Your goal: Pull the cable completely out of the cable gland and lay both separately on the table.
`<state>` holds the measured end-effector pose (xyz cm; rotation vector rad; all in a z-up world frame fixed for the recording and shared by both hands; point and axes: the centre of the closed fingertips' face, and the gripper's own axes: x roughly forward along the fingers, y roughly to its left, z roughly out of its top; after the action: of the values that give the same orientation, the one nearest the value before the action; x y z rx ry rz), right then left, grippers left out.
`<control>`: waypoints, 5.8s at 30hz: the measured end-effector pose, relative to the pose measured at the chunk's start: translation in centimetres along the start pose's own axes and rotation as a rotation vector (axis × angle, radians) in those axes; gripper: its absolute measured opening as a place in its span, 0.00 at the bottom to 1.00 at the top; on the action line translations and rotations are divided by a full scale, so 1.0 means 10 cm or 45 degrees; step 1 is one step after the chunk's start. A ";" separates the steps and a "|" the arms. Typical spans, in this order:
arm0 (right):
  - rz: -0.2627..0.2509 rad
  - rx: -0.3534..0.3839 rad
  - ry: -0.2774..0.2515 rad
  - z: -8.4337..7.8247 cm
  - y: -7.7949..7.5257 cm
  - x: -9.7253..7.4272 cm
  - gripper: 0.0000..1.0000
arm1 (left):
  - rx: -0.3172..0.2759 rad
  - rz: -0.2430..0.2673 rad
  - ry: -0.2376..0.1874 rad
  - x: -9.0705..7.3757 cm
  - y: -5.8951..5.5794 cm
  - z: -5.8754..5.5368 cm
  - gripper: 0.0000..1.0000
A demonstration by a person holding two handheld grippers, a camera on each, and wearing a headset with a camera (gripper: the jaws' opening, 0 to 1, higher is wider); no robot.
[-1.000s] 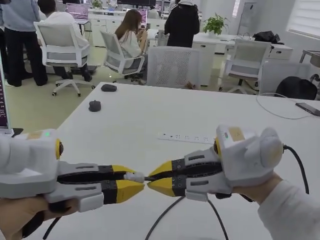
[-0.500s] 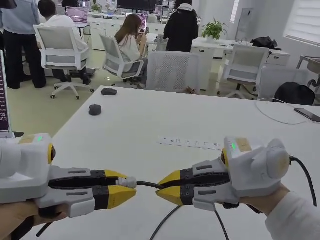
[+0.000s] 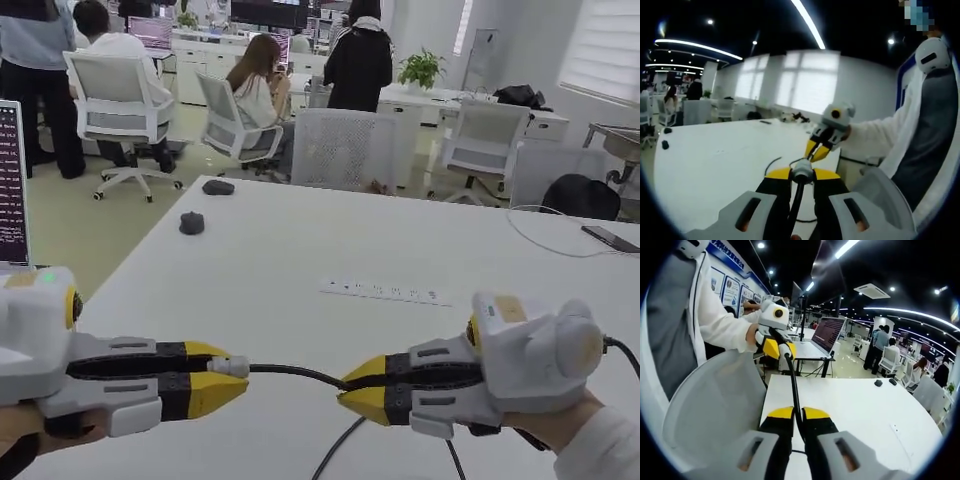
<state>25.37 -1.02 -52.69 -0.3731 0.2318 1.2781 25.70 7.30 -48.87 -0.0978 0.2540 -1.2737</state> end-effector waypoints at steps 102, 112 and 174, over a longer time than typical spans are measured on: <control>-0.019 0.006 0.043 0.26 0.13 0.42 0.12 | -0.018 -0.089 -0.087 -0.29 -0.03 0.25 0.16; -0.026 -0.059 -0.006 0.46 0.11 0.61 0.21 | -0.042 -0.082 -0.098 -0.28 -0.03 0.26 0.16; -0.136 0.138 0.698 -1.68 -1.11 1.23 0.04 | -0.220 0.065 -0.069 -0.61 0.24 -0.22 0.16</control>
<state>40.04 0.57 -71.11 -0.6301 0.7326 1.0324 25.75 13.94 -50.72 -0.2713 0.3177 -1.1954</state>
